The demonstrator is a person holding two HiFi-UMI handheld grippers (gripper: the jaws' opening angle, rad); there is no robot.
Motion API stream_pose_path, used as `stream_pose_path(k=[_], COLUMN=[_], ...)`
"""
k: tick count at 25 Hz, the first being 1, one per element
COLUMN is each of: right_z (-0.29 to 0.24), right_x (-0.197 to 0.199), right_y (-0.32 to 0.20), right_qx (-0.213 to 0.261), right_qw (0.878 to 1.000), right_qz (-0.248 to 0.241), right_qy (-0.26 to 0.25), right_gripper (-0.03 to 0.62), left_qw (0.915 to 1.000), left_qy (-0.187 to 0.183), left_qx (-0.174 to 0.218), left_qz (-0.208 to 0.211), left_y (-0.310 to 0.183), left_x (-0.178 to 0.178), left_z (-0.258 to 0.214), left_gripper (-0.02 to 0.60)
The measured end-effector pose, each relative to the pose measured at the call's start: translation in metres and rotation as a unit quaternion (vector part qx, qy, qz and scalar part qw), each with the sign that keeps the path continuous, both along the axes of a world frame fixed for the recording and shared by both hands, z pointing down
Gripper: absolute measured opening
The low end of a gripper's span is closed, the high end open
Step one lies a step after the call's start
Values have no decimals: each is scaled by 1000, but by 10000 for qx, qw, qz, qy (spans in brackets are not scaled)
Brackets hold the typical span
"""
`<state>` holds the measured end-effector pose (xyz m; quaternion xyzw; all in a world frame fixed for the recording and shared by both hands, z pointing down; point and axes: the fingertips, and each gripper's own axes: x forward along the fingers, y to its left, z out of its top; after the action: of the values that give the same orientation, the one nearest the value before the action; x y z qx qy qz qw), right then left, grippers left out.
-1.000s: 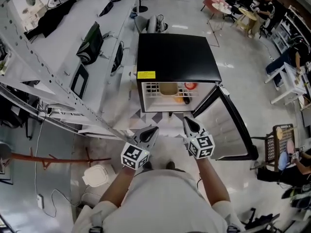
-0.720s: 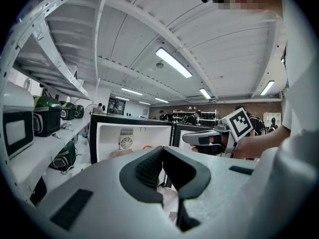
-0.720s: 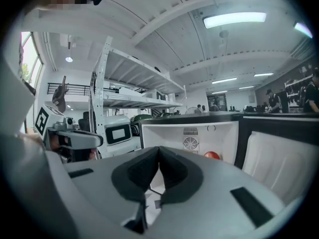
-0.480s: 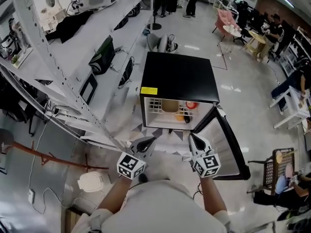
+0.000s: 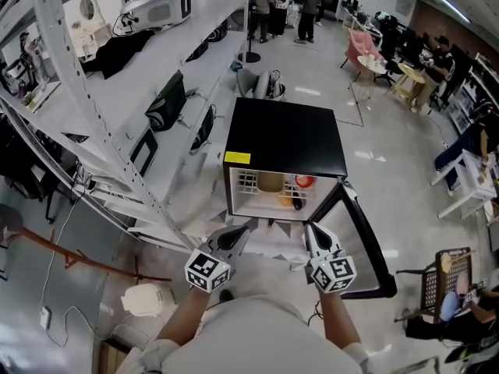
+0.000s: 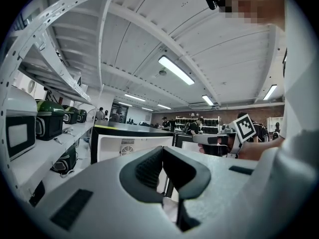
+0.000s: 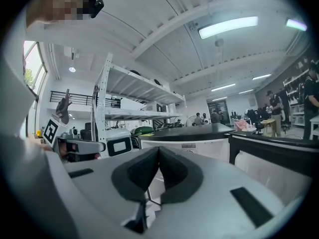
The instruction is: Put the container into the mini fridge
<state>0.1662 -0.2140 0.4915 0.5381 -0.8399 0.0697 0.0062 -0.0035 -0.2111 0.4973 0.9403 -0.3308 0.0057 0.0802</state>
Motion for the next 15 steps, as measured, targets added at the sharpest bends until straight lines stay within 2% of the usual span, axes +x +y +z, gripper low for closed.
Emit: stream_pose_path(k=[3, 15], right_z=[-1, 0], right_x=[3, 12], right_y=[1, 10], right_qx=[1, -48], right_qw=[9999, 9999], right_qz=[21, 120], right_qy=[-126, -99], right_gripper=[6, 6], left_qw=[10000, 9999], left_qy=[58, 114], left_qx=[-5, -21], left_qz=[-1, 15], left_y=[-1, 3], left_x=[2, 4], left_z=[-1, -2], left_gripper=[5, 5])
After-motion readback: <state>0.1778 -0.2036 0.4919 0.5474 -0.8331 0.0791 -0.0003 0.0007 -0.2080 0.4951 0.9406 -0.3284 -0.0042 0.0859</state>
